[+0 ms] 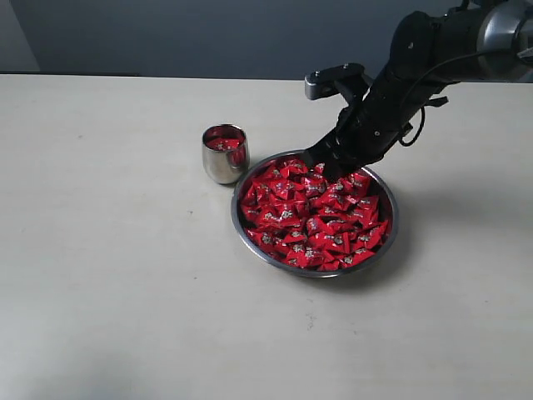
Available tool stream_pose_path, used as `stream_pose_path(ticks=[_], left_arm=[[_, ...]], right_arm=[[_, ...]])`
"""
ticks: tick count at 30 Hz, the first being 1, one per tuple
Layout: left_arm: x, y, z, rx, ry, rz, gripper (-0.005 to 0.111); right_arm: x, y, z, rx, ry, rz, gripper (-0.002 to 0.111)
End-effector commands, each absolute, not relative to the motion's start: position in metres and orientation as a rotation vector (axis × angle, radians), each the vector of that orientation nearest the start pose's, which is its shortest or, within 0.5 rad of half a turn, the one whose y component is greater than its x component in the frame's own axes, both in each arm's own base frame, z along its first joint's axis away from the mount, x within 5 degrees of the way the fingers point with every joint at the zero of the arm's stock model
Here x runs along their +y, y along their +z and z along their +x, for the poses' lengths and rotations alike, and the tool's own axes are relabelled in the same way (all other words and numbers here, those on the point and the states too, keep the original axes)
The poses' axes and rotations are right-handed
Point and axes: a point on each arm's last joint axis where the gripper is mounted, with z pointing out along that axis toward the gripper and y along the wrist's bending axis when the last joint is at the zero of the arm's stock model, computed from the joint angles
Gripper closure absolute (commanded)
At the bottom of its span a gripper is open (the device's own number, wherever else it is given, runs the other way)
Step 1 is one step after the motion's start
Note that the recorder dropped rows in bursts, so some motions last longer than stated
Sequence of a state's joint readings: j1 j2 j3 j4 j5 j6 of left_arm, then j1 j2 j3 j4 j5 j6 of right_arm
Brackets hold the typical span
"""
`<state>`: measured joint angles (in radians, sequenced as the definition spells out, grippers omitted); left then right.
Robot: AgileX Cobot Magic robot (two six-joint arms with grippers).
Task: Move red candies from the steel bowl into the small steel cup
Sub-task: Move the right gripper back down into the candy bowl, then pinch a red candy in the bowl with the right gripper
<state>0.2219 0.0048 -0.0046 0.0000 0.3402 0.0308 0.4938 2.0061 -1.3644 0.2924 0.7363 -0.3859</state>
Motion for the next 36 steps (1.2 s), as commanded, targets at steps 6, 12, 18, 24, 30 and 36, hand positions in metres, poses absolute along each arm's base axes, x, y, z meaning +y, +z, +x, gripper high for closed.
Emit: stream_pose_path(ticks=[6,12,18,24,30,36], left_arm=[[0.011,0.183,0.053,1.808,0.169,-0.174,0.106],[0.011,0.183,0.053,1.808,0.169,-0.174,0.106],[0.011,0.183,0.053,1.808,0.169,-0.174,0.106],[0.011,0.183,0.053,1.808,0.169,-0.174,0.106],[0.011,0.183,0.053,1.808,0.169,-0.174,0.106],[0.011,0.183,0.053,1.808,0.169,-0.174,0.106]], right_arm=[[0.213,0.129,0.345,2.773,0.323,-1.031,0.084],[0.211,0.125,0.346,2.767,0.278,-1.075,0.084],[0.207,0.124,0.347,2.745,0.189,-1.155,0.084],[0.207,0.124,0.347,2.744,0.189,-1.158,0.084],[0.207,0.124,0.347,2.74,0.186,-1.161,0.084],[0.211,0.129,0.344,2.729,0.196,-1.173,0.069]])
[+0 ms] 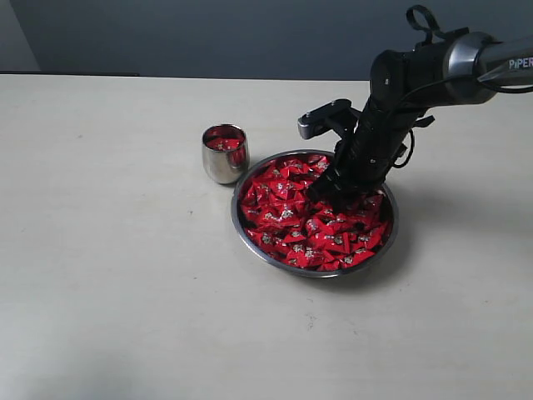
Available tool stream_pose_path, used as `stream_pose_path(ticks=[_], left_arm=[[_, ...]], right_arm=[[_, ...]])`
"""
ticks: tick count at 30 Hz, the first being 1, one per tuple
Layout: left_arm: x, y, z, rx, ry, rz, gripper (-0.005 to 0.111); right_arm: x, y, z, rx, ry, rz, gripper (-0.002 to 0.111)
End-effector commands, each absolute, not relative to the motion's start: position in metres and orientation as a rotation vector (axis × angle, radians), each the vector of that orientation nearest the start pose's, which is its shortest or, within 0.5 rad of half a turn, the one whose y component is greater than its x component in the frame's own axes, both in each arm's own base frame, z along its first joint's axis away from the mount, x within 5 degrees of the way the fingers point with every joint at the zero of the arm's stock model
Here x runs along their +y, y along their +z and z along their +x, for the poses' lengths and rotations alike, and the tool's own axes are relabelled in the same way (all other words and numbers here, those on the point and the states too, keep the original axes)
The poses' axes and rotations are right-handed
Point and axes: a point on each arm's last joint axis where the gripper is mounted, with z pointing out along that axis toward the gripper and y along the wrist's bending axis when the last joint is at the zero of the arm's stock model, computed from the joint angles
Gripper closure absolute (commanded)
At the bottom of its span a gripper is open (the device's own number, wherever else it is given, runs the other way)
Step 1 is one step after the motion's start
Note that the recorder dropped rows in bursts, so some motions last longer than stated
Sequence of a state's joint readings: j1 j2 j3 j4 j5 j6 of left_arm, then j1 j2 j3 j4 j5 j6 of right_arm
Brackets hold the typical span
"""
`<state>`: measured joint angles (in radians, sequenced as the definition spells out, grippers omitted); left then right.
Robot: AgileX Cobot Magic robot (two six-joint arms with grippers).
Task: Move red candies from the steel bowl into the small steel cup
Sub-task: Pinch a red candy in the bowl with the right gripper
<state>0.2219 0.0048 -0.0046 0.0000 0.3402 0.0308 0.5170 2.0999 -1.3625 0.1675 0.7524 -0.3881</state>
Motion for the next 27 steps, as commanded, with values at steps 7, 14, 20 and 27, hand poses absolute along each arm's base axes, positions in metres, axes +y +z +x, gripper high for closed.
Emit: stream_pose_path(ticks=[7,14,20,27], left_arm=[[0.0114,0.1834,0.0526,1.808,0.169,-0.174,0.106],[0.0114,0.1834,0.0526,1.808,0.169,-0.174,0.106],[0.0114,0.1834,0.0526,1.808,0.169,-0.174,0.106],[0.0114,0.1834,0.0526,1.808,0.169,-0.174,0.106]], right_arm=[[0.2094,0.1326,0.3453,2.702,0.159,-1.198,0.063],[0.2103,0.1326,0.3453,2.693,0.154,-1.202,0.063],[0.2134,0.1297,0.3434,2.72,0.202,-1.171,0.063],[0.2161,0.1287,0.3415,2.721,0.203,-1.18,0.063]])
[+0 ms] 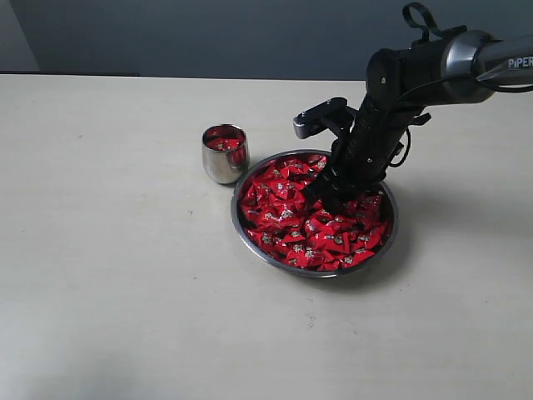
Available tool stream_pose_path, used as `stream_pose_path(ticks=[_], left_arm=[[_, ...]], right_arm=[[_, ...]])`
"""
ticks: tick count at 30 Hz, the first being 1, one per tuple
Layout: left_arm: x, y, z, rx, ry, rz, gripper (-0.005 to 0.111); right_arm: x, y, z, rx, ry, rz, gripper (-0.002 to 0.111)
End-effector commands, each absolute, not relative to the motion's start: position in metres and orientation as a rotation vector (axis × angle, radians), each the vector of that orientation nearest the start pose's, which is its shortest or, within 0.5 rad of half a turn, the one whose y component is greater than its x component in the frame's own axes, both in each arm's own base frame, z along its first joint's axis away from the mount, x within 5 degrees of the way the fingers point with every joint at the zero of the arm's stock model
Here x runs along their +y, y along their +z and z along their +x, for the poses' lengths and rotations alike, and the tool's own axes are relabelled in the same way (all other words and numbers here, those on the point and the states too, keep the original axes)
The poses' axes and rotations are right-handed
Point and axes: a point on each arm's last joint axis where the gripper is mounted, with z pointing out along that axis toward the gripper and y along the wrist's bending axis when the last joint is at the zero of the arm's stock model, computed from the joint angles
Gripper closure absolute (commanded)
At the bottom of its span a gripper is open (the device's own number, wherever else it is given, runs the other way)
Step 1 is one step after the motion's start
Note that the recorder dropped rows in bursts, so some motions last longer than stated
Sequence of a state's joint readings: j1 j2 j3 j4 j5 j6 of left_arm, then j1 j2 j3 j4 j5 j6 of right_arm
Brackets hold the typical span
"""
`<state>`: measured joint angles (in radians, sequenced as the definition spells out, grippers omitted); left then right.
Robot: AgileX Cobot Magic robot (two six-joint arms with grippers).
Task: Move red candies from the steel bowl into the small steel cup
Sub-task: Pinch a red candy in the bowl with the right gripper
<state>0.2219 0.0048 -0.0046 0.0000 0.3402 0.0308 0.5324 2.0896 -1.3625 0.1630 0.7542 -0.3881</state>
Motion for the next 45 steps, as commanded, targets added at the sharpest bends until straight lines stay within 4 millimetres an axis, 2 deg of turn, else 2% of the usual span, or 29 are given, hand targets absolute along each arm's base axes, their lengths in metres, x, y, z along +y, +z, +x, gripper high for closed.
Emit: stream_pose_path(ticks=[1,8,14,21,24,28,30,41,45], left_arm=[[0.011,0.183,0.053,1.808,0.169,-0.174,0.106],[0.011,0.183,0.053,1.808,0.169,-0.174,0.106],[0.011,0.183,0.053,1.808,0.169,-0.174,0.106],[0.011,0.183,0.053,1.808,0.169,-0.174,0.106],[0.011,0.183,0.053,1.808,0.169,-0.174,0.106],[0.011,0.183,0.053,1.808,0.169,-0.174,0.106],[0.011,0.183,0.053,1.808,0.169,-0.174,0.106],[0.011,0.183,0.053,1.808,0.169,-0.174,0.106],[0.011,0.183,0.053,1.808,0.169,-0.174,0.106]], right_arm=[[0.217,0.129,0.341,2.718,0.203,-1.182,0.063],[0.217,0.126,0.342,2.711,0.195,-1.184,0.063],[0.217,0.113,0.342,2.748,0.191,-1.198,0.063],[0.217,0.113,0.342,2.749,0.191,-1.199,0.063],[0.217,0.113,0.341,2.751,0.191,-1.2,0.072],[0.217,0.113,0.341,2.751,0.191,-1.2,0.091],[0.217,0.113,0.341,2.751,0.191,-1.2,0.096],[0.217,0.116,0.342,2.742,0.192,-1.194,0.096],[0.218,0.131,0.344,2.691,0.197,-1.166,0.096]])
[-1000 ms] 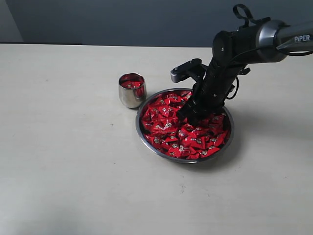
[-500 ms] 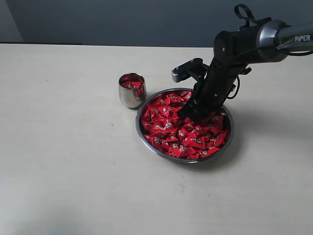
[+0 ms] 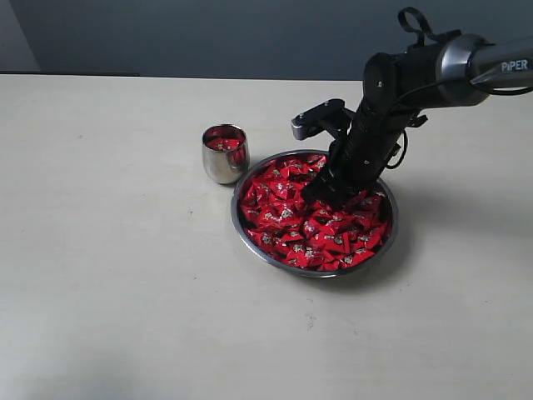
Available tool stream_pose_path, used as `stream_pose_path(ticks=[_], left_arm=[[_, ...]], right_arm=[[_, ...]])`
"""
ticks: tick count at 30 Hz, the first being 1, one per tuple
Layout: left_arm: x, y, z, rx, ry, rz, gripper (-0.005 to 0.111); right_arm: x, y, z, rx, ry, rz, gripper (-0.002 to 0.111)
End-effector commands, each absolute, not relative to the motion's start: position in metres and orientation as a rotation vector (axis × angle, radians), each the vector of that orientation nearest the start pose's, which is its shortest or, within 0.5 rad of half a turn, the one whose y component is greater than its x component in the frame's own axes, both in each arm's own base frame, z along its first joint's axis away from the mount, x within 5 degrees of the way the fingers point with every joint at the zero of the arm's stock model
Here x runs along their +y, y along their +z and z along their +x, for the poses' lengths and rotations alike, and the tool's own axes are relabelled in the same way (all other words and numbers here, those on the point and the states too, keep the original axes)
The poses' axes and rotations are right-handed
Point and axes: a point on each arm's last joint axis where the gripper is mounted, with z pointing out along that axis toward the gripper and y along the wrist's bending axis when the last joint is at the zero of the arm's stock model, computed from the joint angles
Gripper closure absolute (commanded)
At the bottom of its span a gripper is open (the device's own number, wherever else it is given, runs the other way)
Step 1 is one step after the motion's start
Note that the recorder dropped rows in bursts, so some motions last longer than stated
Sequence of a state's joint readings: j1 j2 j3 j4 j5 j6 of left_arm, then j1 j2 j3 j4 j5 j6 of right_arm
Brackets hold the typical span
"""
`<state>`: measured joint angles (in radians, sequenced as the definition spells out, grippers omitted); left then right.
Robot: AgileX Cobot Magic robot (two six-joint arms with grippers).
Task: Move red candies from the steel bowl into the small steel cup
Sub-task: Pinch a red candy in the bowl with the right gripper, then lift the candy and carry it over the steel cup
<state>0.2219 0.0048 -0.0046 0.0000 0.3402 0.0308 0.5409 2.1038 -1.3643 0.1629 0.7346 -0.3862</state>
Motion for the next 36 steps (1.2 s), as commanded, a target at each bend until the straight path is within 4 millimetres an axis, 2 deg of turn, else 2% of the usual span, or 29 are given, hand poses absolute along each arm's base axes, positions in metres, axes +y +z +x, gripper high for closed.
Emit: stream_pose_path(ticks=[1,9,12,22,31,36], left_arm=[[0.011,0.183,0.053,1.808,0.169,-0.174,0.106],[0.011,0.183,0.053,1.808,0.169,-0.174,0.106],[0.011,0.183,0.053,1.808,0.169,-0.174,0.106],[0.011,0.183,0.053,1.808,0.169,-0.174,0.106],[0.011,0.183,0.053,1.808,0.169,-0.174,0.106],[0.011,0.183,0.053,1.808,0.169,-0.174,0.106]], right_arm=[[0.218,0.136,0.344,2.671,0.198,-1.158,0.096],[0.217,0.164,0.344,2.611,0.212,-1.103,0.096],[0.219,0.185,0.345,2.561,0.232,-1.071,0.096],[0.237,0.227,0.361,2.46,0.334,-0.97,0.096],[0.283,0.245,0.369,2.326,0.424,-0.988,0.096],[0.311,0.24,0.375,2.277,0.45,-1.019,0.096]])
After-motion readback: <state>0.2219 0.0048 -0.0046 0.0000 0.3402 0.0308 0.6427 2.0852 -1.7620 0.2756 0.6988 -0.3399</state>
